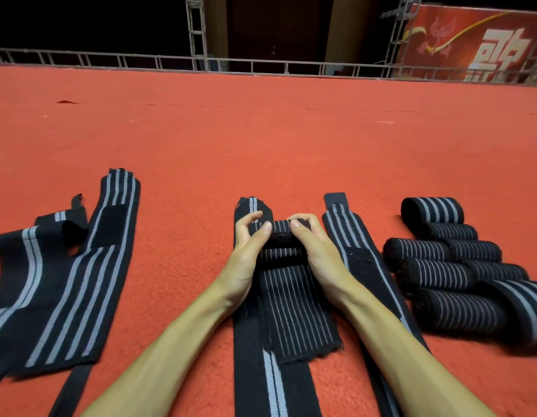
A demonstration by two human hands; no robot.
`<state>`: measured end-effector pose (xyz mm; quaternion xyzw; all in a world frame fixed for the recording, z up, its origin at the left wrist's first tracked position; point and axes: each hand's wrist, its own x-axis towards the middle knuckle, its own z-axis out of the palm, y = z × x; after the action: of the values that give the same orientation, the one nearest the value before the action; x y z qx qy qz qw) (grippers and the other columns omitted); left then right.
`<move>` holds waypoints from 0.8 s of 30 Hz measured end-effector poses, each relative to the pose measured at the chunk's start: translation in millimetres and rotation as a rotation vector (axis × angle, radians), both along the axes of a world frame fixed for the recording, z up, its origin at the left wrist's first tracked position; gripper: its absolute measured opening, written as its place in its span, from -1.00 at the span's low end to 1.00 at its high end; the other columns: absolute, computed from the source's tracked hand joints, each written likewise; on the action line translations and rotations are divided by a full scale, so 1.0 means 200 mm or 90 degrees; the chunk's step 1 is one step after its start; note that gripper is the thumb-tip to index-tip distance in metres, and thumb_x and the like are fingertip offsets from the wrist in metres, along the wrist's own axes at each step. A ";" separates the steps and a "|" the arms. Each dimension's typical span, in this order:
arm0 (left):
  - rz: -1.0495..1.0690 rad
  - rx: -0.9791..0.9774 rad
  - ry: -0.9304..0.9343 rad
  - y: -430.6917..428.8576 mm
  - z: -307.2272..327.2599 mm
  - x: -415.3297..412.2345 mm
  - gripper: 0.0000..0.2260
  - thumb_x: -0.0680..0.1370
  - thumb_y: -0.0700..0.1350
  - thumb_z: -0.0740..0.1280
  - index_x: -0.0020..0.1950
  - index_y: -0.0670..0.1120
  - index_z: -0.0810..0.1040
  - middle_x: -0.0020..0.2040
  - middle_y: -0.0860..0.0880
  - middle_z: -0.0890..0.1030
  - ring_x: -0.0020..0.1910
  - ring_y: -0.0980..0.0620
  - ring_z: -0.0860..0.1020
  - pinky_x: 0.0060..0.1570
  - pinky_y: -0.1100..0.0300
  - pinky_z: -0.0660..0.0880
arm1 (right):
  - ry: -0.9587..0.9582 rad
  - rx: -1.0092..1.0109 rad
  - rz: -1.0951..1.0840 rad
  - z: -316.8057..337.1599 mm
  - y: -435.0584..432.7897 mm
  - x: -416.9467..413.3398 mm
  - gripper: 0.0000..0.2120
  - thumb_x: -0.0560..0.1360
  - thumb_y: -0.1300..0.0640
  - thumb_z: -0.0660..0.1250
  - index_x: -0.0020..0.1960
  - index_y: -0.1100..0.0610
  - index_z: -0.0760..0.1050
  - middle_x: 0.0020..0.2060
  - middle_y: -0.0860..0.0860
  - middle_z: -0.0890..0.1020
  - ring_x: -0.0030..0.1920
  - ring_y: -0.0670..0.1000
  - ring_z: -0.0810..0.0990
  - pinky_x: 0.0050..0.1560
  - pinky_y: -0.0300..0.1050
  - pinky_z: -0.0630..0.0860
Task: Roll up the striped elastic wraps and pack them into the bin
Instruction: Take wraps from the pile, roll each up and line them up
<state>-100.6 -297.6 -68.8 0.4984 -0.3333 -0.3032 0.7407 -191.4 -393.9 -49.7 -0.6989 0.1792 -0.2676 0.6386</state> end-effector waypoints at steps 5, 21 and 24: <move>-0.001 0.044 -0.011 -0.01 -0.01 0.00 -0.66 0.44 0.17 0.25 0.15 0.07 0.38 -0.05 0.06 0.61 -0.04 0.16 0.60 0.07 0.13 0.49 | -0.041 0.052 0.065 0.01 -0.02 -0.04 -0.86 0.48 0.17 0.18 0.00 0.01 0.44 -0.17 0.08 0.56 -0.21 -0.01 0.54 -0.19 -0.14 0.48; 0.036 -0.039 -0.123 0.01 -0.01 0.01 -0.74 0.39 -0.24 0.30 -0.03 0.08 0.53 -0.10 0.01 0.57 -0.11 0.08 0.52 -0.05 0.13 0.47 | 0.056 -0.034 -0.025 -0.01 -0.01 -0.01 -0.41 0.39 -0.40 0.10 0.01 0.11 0.47 -0.18 -0.08 0.58 -0.10 -0.08 0.58 0.10 0.01 0.50; 0.035 -0.011 -0.161 0.01 -0.02 0.02 -0.69 0.38 -0.24 0.27 -0.04 0.16 0.53 0.05 -0.10 0.50 0.00 0.03 0.47 0.09 0.02 0.43 | 0.099 -0.039 -0.039 -0.01 -0.01 0.00 -0.39 0.39 -0.44 0.08 0.02 0.08 0.47 -0.16 -0.07 0.61 -0.05 -0.02 0.61 0.14 0.07 0.52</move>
<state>-96.6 -294.6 -72.1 0.5350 -0.4131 -0.2142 0.7051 -192.1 -396.4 -51.5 -0.7308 0.2413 -0.2376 0.5927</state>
